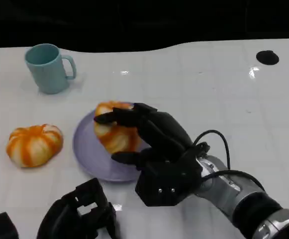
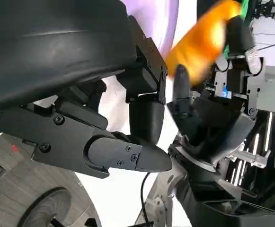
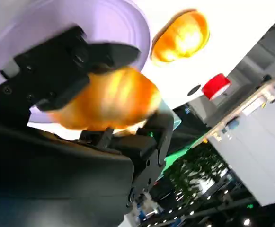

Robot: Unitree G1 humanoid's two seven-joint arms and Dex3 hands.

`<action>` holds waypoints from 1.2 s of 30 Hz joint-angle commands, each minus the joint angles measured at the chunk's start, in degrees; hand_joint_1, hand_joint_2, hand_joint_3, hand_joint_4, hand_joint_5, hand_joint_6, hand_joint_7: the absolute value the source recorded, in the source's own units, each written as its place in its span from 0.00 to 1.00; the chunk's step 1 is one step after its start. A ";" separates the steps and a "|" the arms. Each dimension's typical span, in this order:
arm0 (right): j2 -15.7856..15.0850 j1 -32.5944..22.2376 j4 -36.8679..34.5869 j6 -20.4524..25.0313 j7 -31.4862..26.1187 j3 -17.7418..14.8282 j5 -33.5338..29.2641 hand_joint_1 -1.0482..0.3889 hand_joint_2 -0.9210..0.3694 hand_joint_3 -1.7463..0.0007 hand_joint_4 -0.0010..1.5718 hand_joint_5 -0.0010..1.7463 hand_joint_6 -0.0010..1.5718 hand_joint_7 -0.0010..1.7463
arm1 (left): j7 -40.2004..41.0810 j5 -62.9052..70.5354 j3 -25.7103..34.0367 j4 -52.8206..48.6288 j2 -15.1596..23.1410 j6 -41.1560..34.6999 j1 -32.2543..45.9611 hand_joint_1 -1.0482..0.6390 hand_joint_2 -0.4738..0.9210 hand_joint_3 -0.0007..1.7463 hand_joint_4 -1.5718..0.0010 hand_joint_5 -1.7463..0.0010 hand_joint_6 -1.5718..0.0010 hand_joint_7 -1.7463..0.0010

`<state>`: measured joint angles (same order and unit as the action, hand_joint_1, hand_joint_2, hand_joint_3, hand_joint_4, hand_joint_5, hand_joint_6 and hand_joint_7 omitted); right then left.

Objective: Grasp the bread from the table and place it into the plate.

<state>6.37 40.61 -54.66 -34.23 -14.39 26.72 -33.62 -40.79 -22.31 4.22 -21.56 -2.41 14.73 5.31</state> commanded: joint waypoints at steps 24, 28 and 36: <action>-6.20 -7.67 15.83 4.44 7.90 -0.55 0.91 0.29 0.00 0.89 0.00 0.23 0.14 0.02 | 0.36 0.22 -0.16 0.64 0.56 0.34 0.48 0.24 1.00 0.14 0.48 0.00 0.55 0.11; -8.35 -10.25 19.66 3.40 8.79 -0.98 1.62 0.31 0.00 0.90 0.00 0.26 0.15 0.03 | 0.22 0.13 -0.14 0.31 0.36 0.70 0.37 0.24 1.00 0.13 0.47 0.00 0.55 0.11; -12.88 -15.07 25.68 0.75 7.57 -2.64 1.67 0.43 0.00 0.95 0.02 0.35 0.21 0.04 | 0.23 -0.18 -0.01 0.03 0.26 0.40 0.03 0.24 1.00 0.14 0.48 0.00 0.55 0.10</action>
<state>-4.15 27.21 -31.31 -31.65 -5.53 25.34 -32.30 -40.57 -22.37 4.08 -21.58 -2.70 14.86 5.32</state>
